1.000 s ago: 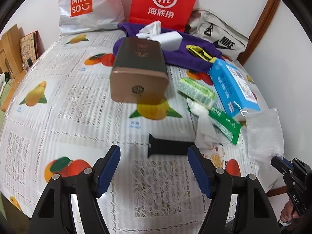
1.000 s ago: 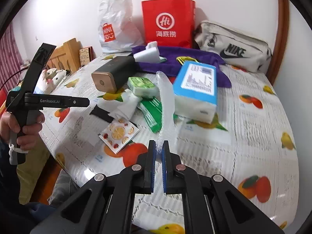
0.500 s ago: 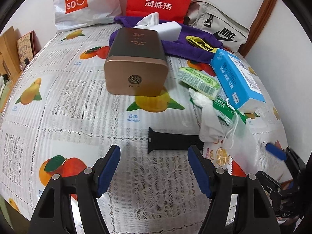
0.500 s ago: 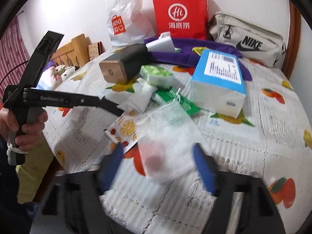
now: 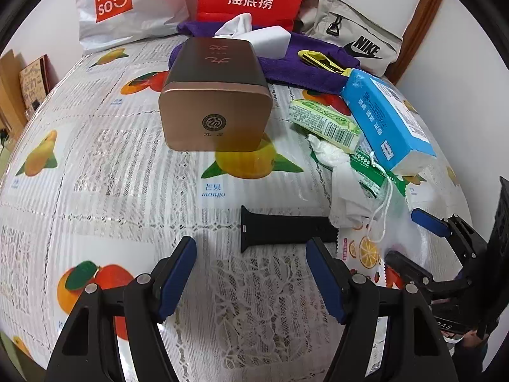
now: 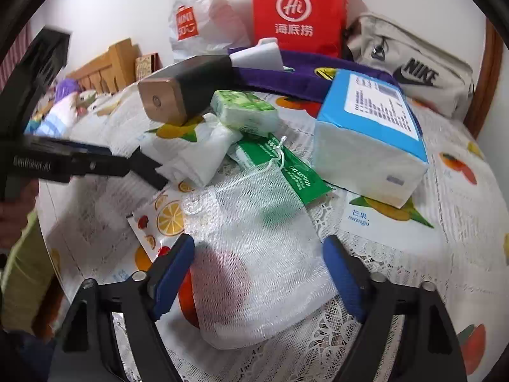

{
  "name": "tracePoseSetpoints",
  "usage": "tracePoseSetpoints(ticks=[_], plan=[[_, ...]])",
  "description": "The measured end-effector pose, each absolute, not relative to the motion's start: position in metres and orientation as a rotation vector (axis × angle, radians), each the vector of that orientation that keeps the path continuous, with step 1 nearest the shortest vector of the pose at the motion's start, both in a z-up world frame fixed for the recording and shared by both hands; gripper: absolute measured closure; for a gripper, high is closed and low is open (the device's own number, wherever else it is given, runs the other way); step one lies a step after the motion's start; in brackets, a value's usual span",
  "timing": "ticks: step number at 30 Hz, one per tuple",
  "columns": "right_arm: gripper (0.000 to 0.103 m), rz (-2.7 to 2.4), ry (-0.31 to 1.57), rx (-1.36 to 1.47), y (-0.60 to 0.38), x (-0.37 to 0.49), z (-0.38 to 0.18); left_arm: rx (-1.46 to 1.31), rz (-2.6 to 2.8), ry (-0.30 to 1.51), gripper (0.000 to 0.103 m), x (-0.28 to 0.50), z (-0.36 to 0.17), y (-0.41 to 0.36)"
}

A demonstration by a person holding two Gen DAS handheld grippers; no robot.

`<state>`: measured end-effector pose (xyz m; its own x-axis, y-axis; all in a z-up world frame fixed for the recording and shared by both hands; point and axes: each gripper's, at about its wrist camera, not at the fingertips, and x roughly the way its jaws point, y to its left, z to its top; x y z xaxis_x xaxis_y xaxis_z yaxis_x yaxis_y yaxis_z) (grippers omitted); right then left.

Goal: Organize soft objects

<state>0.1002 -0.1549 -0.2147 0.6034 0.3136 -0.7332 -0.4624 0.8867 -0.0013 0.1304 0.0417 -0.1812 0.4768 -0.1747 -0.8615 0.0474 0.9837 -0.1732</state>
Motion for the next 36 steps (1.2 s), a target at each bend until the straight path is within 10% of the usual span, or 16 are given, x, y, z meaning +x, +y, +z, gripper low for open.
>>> tracePoseSetpoints(ticks=[7,31,36], plan=[[0.09,0.455,0.81,-0.197,-0.162,0.094,-0.21,-0.093,-0.189,1.055,0.033,0.123,-0.177,0.032],[0.095,0.271,0.781,-0.008,-0.258,0.074,-0.192,0.152,-0.214,1.031,0.023,0.109,-0.194,-0.074],[0.095,0.285,0.772,0.018,-0.261,0.072,-0.189,0.134,-0.199,1.003,0.04,0.109,-0.192,-0.075]])
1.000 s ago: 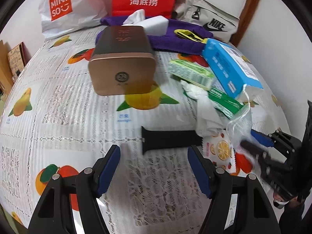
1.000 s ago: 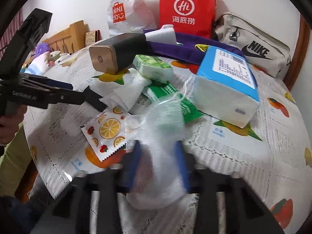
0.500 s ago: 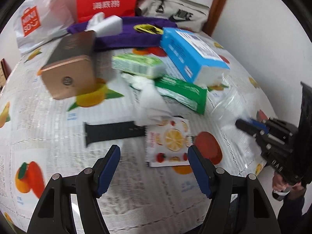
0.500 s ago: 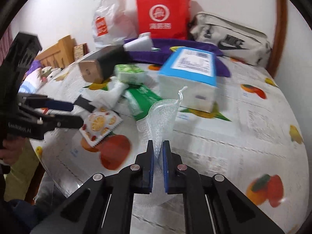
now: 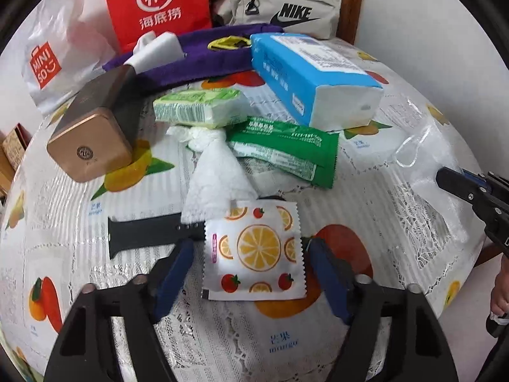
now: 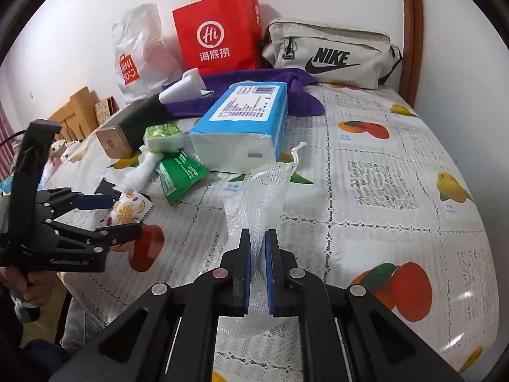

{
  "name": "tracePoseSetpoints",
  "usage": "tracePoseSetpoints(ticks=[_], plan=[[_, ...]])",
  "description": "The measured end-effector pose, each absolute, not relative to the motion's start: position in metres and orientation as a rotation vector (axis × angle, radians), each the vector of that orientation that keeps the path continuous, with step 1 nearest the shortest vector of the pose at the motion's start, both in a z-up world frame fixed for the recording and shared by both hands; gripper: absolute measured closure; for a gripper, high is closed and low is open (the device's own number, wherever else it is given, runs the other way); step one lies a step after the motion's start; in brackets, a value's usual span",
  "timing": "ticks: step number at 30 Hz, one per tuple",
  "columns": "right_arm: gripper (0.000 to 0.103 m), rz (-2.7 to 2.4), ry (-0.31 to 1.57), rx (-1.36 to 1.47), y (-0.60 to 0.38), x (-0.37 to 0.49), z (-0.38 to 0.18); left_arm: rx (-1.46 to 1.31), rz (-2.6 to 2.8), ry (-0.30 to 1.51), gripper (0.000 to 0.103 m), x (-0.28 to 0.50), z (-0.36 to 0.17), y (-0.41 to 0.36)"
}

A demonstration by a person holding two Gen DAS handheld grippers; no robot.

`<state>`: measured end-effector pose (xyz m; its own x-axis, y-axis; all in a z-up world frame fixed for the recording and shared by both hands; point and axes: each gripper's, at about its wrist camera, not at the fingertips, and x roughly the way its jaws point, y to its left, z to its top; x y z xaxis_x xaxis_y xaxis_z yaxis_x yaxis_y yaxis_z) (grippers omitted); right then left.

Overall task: Organize soft objects
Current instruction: 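Grasp the orange-slice print packet with the left tool while the right tool holds the mesh bag, then carry the mesh bag with the right tool while the left tool carries the packet toward the towel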

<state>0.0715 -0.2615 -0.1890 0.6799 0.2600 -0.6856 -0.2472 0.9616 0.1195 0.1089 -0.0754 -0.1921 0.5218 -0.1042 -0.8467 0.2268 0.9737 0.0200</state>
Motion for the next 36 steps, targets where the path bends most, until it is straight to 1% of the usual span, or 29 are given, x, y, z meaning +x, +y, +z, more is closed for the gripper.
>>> tracePoseSetpoints(ticks=[1,3,4,7,8,9,24,36], plan=[[0.095,0.29,0.771,0.018,-0.261,0.07,-0.189,0.132,-0.196,0.998,0.044,0.108,-0.191,-0.074],[0.095,0.301,0.769,0.017,-0.258,0.07,-0.188,0.134,-0.203,0.991,0.059,0.109,-0.19,-0.074],[0.095,0.307,0.768,0.015,-0.256,0.069,-0.187,0.134,-0.208,0.987,0.063,0.108,-0.189,-0.073],[0.095,0.319,0.763,0.013,-0.251,0.068,-0.185,0.117,-0.223,0.997,0.071,0.109,-0.187,-0.069],[0.095,0.321,0.76,0.011,-0.25,0.068,-0.184,0.105,-0.228,1.003,0.075,0.108,-0.186,-0.066],[0.095,0.324,0.758,0.008,-0.248,0.067,-0.182,0.093,-0.235,1.007,0.077,0.108,-0.185,-0.064],[0.095,0.334,0.737,-0.005,-0.227,0.066,-0.157,-0.031,-0.132,0.957,0.077,0.092,-0.157,0.003],[0.095,0.35,0.708,-0.018,-0.216,0.081,-0.128,-0.105,-0.027,0.903,0.077,0.104,-0.126,0.049]])
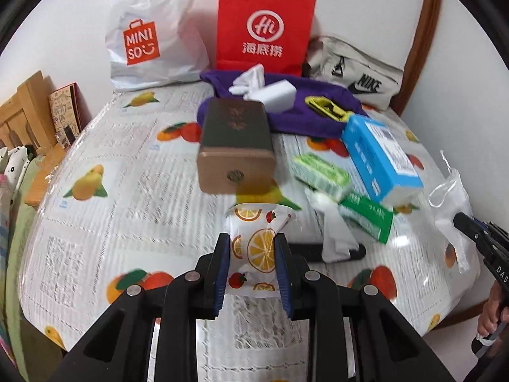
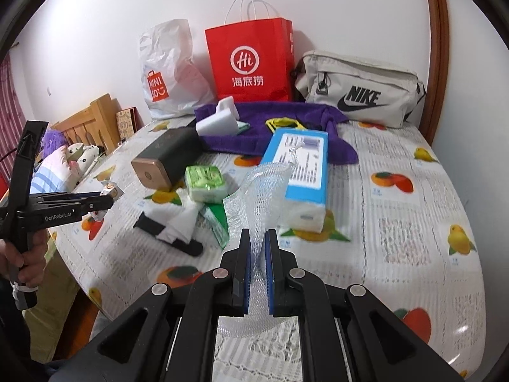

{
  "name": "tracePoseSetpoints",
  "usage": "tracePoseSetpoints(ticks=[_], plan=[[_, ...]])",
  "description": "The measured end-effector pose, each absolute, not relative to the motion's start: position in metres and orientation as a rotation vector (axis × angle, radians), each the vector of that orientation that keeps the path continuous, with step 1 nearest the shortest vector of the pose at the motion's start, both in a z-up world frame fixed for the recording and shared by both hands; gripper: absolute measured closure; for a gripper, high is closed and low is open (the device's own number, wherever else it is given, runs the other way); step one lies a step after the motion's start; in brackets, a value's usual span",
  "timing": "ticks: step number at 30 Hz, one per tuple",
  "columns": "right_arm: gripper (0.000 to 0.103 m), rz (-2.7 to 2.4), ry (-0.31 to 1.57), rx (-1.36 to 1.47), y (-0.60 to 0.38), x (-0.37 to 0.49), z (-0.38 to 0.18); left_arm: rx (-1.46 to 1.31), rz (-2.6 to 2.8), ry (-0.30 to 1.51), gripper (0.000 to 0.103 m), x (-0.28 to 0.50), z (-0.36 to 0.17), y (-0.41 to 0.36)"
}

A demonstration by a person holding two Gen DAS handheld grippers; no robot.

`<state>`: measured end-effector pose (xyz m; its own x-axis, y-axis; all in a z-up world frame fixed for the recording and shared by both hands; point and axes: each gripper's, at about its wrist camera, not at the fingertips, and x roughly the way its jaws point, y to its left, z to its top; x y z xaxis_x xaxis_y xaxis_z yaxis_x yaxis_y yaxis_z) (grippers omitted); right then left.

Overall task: Organize soft objects
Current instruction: 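Carry the mesh bag with the right tool while the left tool carries the packet toward the towel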

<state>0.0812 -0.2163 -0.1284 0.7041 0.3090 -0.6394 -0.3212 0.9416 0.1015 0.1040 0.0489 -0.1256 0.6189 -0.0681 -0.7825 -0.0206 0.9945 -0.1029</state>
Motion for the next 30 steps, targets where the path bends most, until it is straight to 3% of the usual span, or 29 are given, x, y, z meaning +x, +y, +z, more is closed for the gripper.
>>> tracePoseSetpoints(ticks=[30], plan=[[0.095,0.345,0.642,-0.06,-0.2,0.175,-0.075,-0.111,0.001,0.823,0.077,0.184,-0.076,0.068]])
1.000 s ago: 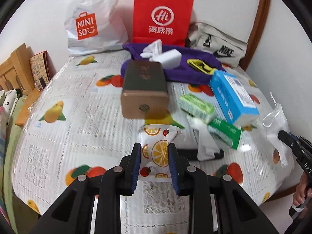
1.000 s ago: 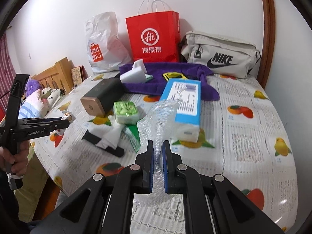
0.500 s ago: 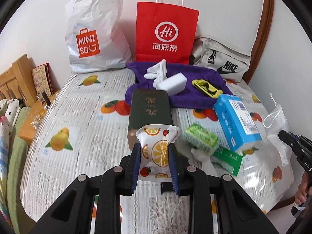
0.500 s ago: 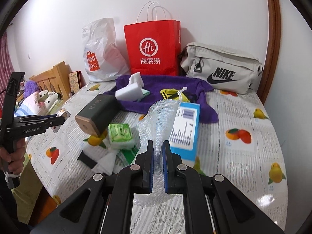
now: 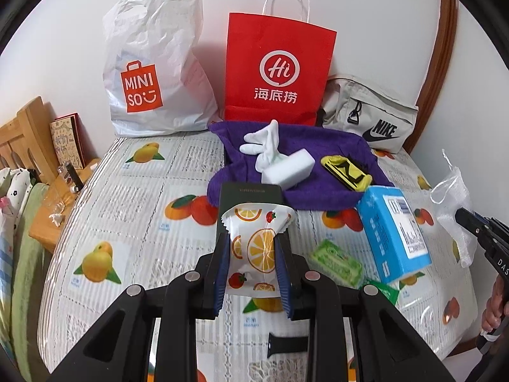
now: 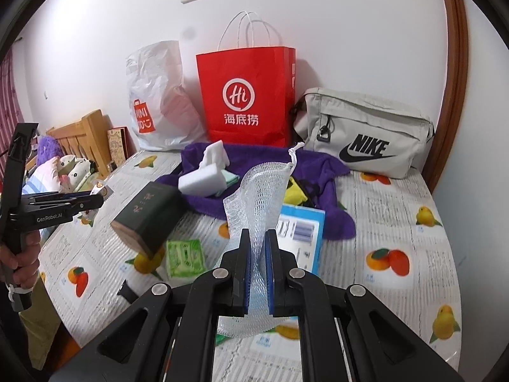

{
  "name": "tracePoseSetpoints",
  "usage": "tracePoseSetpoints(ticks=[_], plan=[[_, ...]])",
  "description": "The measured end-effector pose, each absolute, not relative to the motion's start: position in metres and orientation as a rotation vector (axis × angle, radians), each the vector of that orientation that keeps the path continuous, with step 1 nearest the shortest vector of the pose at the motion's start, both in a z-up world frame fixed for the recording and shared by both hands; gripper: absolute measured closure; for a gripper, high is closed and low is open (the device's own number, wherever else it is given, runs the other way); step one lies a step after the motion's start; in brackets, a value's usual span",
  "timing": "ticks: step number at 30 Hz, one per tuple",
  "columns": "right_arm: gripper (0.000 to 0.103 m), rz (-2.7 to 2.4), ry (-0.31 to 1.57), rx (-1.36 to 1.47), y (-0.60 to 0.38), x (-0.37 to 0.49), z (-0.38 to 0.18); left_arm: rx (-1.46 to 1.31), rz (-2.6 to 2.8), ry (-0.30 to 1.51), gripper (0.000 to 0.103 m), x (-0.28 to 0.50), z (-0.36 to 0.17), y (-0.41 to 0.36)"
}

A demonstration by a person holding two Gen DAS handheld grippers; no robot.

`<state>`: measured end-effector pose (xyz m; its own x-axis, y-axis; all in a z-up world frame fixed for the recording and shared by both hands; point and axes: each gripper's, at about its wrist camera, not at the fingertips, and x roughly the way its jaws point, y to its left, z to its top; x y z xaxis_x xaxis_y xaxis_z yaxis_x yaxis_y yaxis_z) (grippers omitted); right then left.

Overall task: Organize soft objects
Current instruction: 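Carry the mesh bag with the right tool while the left tool carries the packet toward the towel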

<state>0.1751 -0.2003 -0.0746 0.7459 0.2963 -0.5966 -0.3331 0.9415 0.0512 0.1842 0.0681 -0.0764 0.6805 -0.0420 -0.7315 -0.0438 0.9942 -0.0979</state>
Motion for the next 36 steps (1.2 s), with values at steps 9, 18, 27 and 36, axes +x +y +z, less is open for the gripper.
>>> tracePoseSetpoints(ticks=[9,18,27,36], plan=[[0.095,0.341,0.636,-0.072,-0.201,0.212,-0.067,-0.131,-0.006,0.828,0.077,0.217,-0.076,0.073],[0.095,0.331,0.636,-0.076,-0.203,0.252,-0.068,-0.148,-0.033,0.844,0.077,0.26,-0.084,0.068],[0.095,0.36,0.664,-0.07,-0.197,0.302,-0.08,-0.15,-0.056,0.858,0.077,0.303,-0.09,0.062],[0.095,0.389,0.712,-0.116,-0.184,0.342,-0.098,-0.145,-0.082,0.88,0.077,0.344,-0.101,0.051]])
